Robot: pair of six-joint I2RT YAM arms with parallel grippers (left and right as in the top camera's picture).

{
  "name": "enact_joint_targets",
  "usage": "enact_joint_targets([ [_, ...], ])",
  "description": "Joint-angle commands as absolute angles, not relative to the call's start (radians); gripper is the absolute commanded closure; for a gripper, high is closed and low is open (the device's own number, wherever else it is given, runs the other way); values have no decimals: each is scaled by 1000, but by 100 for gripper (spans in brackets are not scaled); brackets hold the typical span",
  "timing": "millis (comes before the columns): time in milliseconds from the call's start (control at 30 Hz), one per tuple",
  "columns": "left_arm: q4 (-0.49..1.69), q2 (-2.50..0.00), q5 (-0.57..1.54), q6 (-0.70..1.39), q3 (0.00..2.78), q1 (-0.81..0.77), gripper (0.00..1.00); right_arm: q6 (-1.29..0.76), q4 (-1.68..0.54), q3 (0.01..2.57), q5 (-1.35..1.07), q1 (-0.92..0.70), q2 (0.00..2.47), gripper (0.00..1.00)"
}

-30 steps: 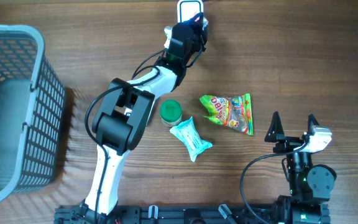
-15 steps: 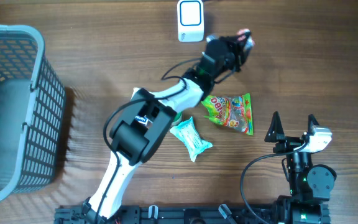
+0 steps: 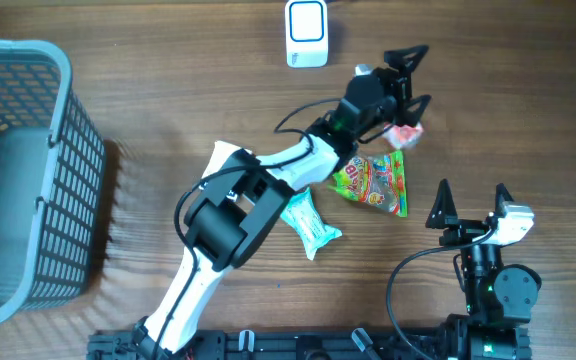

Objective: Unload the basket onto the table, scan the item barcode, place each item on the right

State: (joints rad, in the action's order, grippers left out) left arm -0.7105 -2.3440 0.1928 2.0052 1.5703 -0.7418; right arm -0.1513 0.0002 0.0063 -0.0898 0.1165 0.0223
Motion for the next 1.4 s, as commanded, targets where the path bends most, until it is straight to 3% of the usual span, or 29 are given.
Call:
enact_joint_targets([
  [0,-730,-2265,220,1761,1579,-682,0,-133,6,5,-102,115,18,0],
  [100,-645,-2129,221,1432,1579,-625,0,-133,6,5,-102,115,18,0],
  [200,-263,-1913,140,948,1579,-564,0,-133,6,5,-102,115,18,0],
  [267,33,-1748,-197,610,1579,-561,0,-133,6,5,-102,115,18,0],
  [333,190,-1626,-448,434,1579,-565,0,-133,6,5,-102,115,18,0],
  [400,291,-1541,-629,363,1579,-564,0,-134,11,5,-92,115,18,0],
  [467,361,-1432,-802,363,1579,-564,0,-402,7,5,-133,115,28,0],
  [567,438,-1269,-805,362,1579,-564,0,-899,38,6,-136,116,29,0],
  [600,453,-1208,-805,334,1579,-564,0,-991,45,6,-245,116,30,0],
  [667,437,-1076,-806,173,1578,-564,0,-891,58,17,-467,115,31,0],
  [800,409,-914,-829,-39,1579,-564,0,-840,6,171,-503,115,171,0],
  [967,388,-770,-861,-104,1579,-564,0,-574,-387,756,-494,115,759,1],
  [1033,276,-773,-862,-335,1579,-564,0,-482,-682,1098,-495,102,1066,0],
  [1133,223,-775,-885,-472,1579,-564,0,-471,-888,1363,-537,94,1363,0],
  [1200,227,-769,-884,-463,1578,-564,0,-527,-831,1367,-532,94,1514,2],
  [1233,228,-767,-884,-463,1578,-563,0,-614,-838,1367,-472,94,1597,12],
  [1300,230,-765,-888,-460,1578,-563,0,-725,-878,1367,-388,85,1700,19],
  [1333,234,-765,-888,-445,1578,-553,0,-768,-896,1367,-356,70,1766,12],
  [1367,239,-762,-888,-428,1578,-532,0,-804,-900,1367,-330,56,1808,11],
])
